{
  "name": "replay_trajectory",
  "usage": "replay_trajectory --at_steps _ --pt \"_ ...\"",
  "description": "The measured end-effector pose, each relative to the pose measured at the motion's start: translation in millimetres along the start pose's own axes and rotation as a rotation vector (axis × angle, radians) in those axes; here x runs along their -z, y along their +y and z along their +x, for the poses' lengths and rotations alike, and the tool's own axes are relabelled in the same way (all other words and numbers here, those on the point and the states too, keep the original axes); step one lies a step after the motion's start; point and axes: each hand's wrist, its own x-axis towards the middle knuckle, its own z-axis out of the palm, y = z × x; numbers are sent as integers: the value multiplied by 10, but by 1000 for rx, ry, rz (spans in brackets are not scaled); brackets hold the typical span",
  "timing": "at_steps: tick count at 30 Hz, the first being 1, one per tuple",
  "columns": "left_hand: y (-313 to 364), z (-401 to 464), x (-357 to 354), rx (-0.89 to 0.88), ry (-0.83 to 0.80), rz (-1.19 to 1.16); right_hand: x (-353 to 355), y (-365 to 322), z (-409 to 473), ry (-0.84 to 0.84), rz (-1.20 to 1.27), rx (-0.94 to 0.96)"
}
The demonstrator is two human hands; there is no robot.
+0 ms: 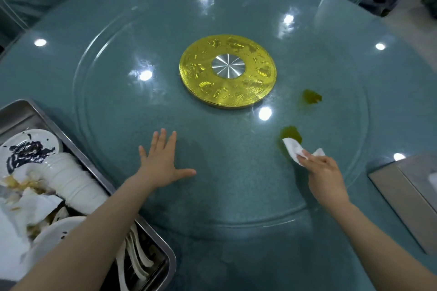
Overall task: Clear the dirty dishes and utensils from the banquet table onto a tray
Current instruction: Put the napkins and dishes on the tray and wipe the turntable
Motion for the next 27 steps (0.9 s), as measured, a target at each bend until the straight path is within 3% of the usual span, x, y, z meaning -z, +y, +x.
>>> replay_trajectory --at_steps 5,10,15,21,27 --pt "694 -93 -280 98 -26 -165 71 71 209 20 71 -456" --pt "895 -115 -376 155 -86 -78 39 -107 563 -41 205 -578" --pt "875 -81 -356 158 -101 -43 -106 -384 731 -100 273 -471" --pt "714 -27 -300 147 -124 -7 -278 -775 678 -145 237 -149" --pt "353 48 -177 98 -108 60 -214 -686 402 -190 215 181"
